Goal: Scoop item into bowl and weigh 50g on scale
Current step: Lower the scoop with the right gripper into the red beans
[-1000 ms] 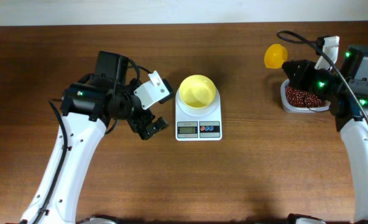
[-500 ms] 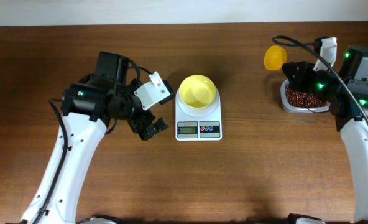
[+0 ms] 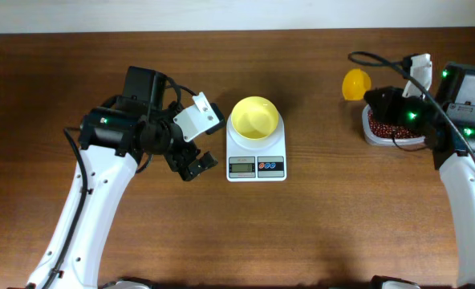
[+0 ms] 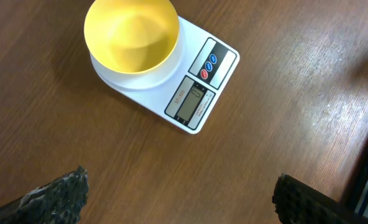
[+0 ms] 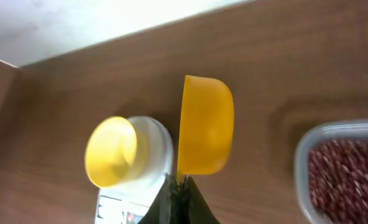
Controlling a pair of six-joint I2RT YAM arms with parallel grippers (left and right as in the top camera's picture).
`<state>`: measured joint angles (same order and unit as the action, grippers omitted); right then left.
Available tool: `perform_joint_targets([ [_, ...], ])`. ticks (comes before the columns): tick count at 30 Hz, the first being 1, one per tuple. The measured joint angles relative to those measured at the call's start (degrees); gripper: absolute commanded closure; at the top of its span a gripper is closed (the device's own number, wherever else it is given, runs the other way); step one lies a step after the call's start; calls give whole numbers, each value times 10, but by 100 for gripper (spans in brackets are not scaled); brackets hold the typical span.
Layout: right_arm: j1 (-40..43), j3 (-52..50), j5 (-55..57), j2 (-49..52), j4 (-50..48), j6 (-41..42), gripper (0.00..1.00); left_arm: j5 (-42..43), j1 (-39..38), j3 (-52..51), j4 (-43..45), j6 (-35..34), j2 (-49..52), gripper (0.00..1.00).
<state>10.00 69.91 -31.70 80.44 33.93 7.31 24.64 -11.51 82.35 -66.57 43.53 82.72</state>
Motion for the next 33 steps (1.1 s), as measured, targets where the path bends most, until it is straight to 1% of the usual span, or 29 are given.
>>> perform_joint_targets([
  [3,0,3,30,0,42,-34,96,0,0,0,0,0,0,1],
  [6,0,34,115,-2,130,-53,96,0,0,0,0,0,0,1],
  [8,0,67,172,-4,170,-60,96,0,0,0,0,0,0,1],
  [11,0,80,217,-9,175,-79,96,0,0,0,0,0,0,1],
  [14,0,80,298,-4,179,-103,96,0,0,0,0,0,0,1],
  [16,0,80,329,11,179,-108,96,0,0,0,0,0,0,1],
  [18,0,81,356,51,178,-110,96,0,0,0,0,0,0,1],
  [24,0,81,373,151,148,-114,96,0,0,0,0,0,0,1],
  [29,0,81,404,206,137,-117,96,0,0,0,0,0,0,1],
  [33,0,91,398,237,128,-118,96,0,0,0,0,0,0,1],
])
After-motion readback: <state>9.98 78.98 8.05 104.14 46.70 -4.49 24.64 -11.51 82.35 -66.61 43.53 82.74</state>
